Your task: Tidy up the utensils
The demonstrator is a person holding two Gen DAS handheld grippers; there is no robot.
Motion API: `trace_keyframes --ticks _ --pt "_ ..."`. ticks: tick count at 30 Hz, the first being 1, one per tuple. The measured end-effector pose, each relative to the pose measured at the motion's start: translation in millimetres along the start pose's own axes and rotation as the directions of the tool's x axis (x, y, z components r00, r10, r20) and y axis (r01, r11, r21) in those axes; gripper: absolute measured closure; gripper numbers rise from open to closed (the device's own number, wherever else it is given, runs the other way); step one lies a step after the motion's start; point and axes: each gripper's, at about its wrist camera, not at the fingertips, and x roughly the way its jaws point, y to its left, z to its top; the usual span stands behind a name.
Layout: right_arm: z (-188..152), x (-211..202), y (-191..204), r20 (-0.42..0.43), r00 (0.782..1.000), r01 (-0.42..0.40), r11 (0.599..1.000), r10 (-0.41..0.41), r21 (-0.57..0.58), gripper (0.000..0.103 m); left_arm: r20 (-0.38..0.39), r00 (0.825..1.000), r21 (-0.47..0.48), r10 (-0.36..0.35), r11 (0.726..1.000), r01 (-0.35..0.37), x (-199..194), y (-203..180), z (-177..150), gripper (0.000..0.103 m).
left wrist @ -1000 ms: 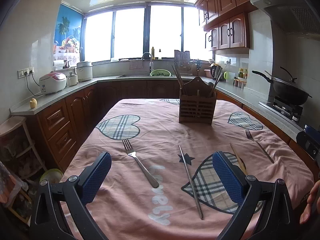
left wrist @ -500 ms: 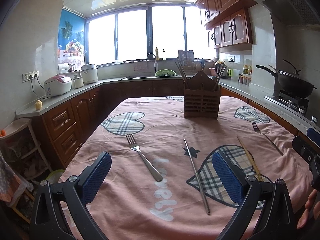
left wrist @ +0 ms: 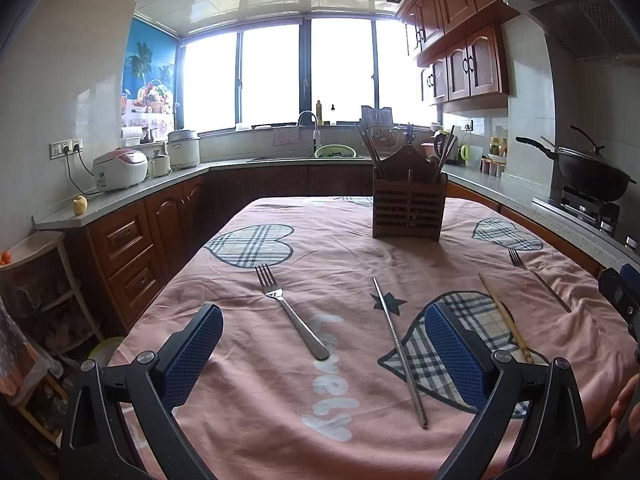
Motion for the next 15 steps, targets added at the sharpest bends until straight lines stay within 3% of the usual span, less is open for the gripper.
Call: trace_keyframes --ticks 5,15 --pt "2.3 -8.8 3.3 0.054 0.999 0.003 1.0 -0.002 -0.02 0.0 0.005 1.0 -0.005 -0.004 1.0 0.004 -0.2 2.0 -4.5 0.001" --pt "0.7 -0.8 5.7 0.008 1.0 -0.01 1.0 0.01 -0.021 0.0 0.0 1.0 0.002 -0.002 1.0 0.002 -1.3 0.4 -4.3 0.001"
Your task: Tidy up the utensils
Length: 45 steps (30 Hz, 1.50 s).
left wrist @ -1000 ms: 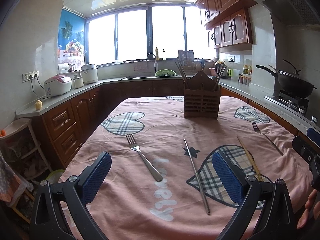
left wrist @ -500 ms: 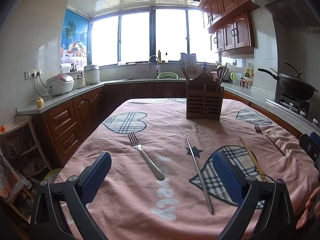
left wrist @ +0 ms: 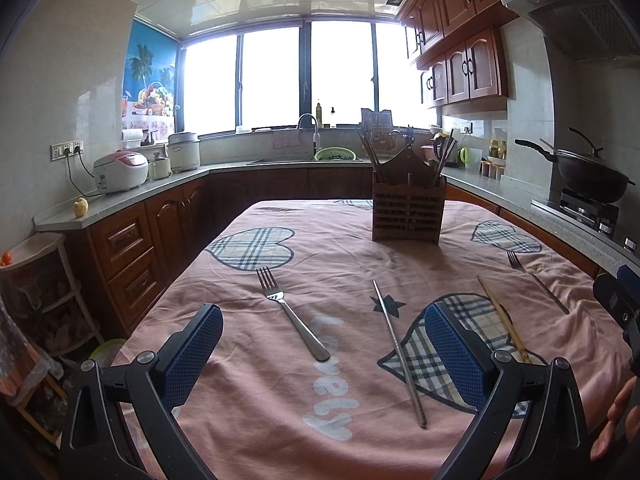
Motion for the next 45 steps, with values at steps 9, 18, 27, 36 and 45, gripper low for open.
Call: trace_keyframes --ticks 9,18,27,36,45 --pt "0.7 0.3 3.0 -0.008 1.0 -0.002 1.0 0.002 -0.004 0.0 -0.003 1.0 -0.002 0.003 1.0 -0.003 -0.1 -0.2 0.2 0.001" --pt "1.3 0.6 3.9 -0.01 1.0 -0.006 1.0 0.006 -0.003 0.0 -0.004 1.0 0.004 0.002 1.0 -0.002 -0.6 -1.6 0.1 0.001" --pt "1.4 0.9 4.3 -0.011 1.0 -0.007 1.0 0.007 -0.002 0.0 -0.007 1.0 0.007 0.005 1.0 -0.005 -0.9 -3.7 -0.7 0.001" --pt "1.5 0.0 6.6 -0.006 1.0 -0.007 1.0 0.007 0.0 0.0 -0.008 1.0 0.007 0.003 1.0 -0.003 -1.1 -4.6 -0.3 0.001" --pt "2.6 -0.7 8.7 -0.008 1.0 -0.011 1.0 0.011 0.0 0.0 -0.009 1.0 0.007 0.002 1.0 -0.002 -1.7 -5.0 -0.7 0.001"
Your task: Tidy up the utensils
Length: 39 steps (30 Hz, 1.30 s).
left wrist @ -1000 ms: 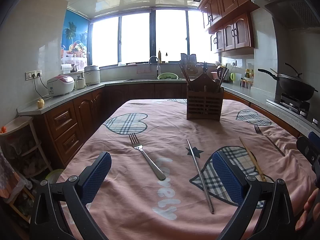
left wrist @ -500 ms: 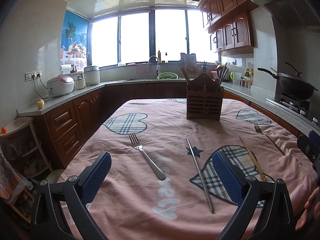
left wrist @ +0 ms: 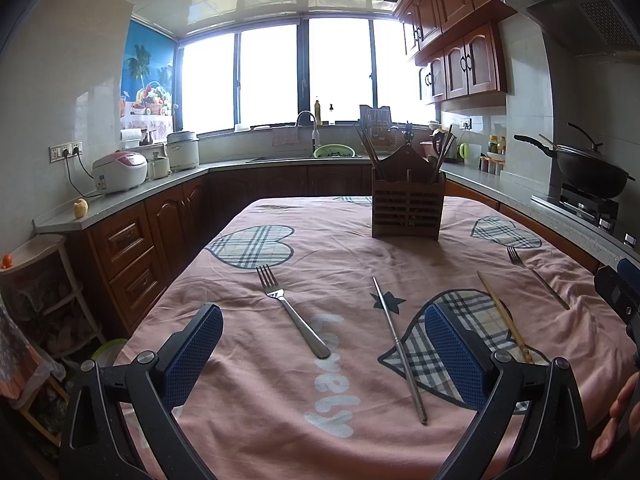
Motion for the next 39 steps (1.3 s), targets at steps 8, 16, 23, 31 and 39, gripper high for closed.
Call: trace_keyframes --ticks 8,16,23,31,39 --pt "-0.3 0.1 0.7 -0.002 1.0 -0.001 1.0 0.001 -0.001 0.0 -0.002 1.0 0.001 -0.001 1.0 0.001 -0.5 -0.2 -0.4 0.001" --pt "0.0 0.3 0.5 -0.005 1.0 -0.004 1.0 0.004 0.001 0.0 -0.004 1.0 0.002 -0.003 1.0 0.003 -0.6 -0.6 -0.5 0.001" --pt "0.5 0.0 1.5 -0.004 1.0 -0.005 1.0 0.005 0.004 0.0 -0.009 1.0 0.005 -0.008 1.0 0.008 1.9 -0.7 0.6 0.001" --pt "0.5 0.0 0.9 -0.005 1.0 -0.004 1.0 0.004 0.003 0.0 -0.014 1.0 0.006 -0.012 1.0 0.012 3.1 -2.4 1.8 0.001" --pt "1.7 1.1 6.0 -0.01 1.0 -0.002 1.0 0.003 0.009 0.0 -0.02 1.0 0.009 -0.02 1.0 0.02 5.1 -5.3 5.6 0.001"
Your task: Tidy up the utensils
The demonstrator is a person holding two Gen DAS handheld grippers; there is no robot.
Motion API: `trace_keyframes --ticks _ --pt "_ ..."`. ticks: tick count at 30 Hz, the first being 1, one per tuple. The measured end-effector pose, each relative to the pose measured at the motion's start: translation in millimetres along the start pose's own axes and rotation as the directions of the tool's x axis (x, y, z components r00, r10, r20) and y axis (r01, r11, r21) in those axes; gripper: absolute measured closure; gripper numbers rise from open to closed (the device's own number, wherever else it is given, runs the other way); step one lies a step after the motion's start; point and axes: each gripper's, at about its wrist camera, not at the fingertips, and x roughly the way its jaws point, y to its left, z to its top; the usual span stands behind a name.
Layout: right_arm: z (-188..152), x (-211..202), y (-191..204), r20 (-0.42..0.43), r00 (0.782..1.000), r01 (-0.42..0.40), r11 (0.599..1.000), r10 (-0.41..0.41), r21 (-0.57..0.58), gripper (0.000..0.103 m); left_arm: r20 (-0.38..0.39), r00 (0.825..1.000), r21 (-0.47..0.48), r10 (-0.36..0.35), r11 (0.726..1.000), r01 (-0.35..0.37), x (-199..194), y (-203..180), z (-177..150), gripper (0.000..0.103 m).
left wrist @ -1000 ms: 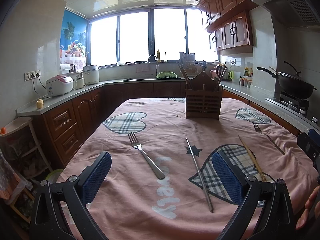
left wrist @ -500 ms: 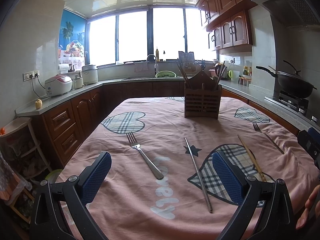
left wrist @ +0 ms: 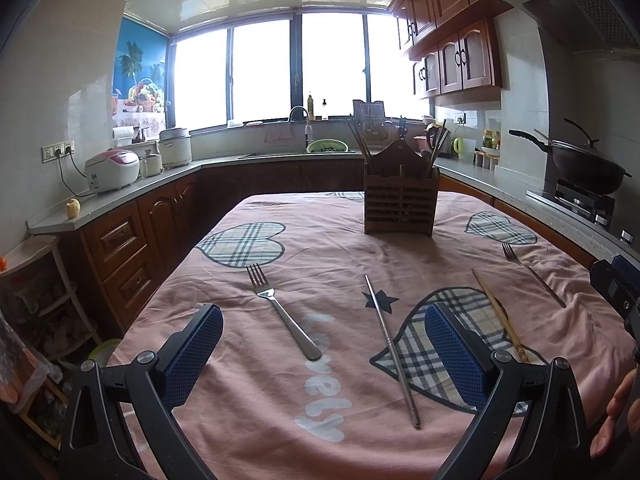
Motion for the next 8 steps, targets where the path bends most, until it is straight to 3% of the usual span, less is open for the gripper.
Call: trace_keyframes --ticks 8 --pt "1.2 5.3 1.3 -0.014 1.0 0.001 1.0 -0.001 0.006 0.0 0.005 1.0 -0.002 -0.019 1.0 0.019 1.7 -6.3 7.5 0.001"
